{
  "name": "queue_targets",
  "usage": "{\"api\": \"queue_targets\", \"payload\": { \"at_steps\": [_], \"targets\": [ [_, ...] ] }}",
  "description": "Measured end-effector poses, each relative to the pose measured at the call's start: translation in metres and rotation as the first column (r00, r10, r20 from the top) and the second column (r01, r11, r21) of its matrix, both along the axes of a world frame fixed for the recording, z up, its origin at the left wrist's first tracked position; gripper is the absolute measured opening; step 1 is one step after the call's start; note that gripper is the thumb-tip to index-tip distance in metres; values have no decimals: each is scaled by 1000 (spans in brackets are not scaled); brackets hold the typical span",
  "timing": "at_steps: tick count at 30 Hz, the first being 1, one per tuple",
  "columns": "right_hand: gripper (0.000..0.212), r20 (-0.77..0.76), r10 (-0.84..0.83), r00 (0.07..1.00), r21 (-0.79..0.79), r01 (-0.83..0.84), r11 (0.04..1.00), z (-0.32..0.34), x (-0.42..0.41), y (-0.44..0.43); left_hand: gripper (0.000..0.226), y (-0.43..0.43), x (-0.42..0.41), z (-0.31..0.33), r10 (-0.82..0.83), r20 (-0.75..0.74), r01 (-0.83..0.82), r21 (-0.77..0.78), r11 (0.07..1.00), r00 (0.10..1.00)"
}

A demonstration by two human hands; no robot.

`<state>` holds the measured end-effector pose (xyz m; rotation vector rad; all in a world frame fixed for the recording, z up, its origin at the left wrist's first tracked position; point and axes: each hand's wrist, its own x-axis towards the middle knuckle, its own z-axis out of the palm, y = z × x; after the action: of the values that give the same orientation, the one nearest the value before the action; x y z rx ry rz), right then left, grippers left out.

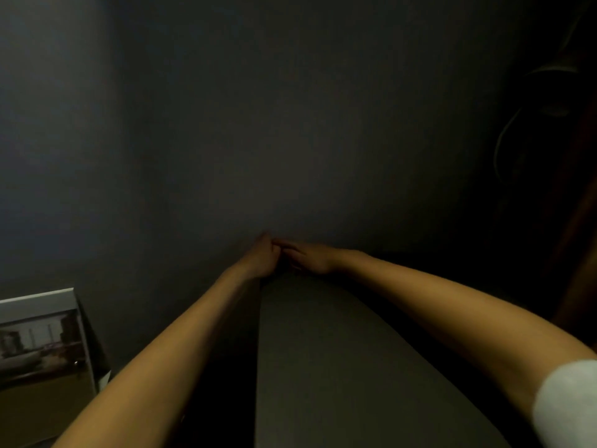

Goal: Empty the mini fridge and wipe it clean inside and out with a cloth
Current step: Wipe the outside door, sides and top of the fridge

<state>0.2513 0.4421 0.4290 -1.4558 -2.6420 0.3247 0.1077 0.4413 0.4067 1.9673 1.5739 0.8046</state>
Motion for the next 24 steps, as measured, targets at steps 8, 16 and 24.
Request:
{"api": "queue_targets", "payload": {
  "at_steps": [8,16,24],
  "targets": [
    [41,-4,54,999,80,-53,995,4,2,-19,43,-12,-2,2,30,-132,-27,24,999,991],
    [45,22,110,994,52,-111,992,1,27,-69,55,-69,7,7,-89,-319,102,23,995,944],
    [46,88,93,992,66,-99,993,6,49,-151,55,-156,21,14,-133,-370,155,31,987,919]
  ]
}}
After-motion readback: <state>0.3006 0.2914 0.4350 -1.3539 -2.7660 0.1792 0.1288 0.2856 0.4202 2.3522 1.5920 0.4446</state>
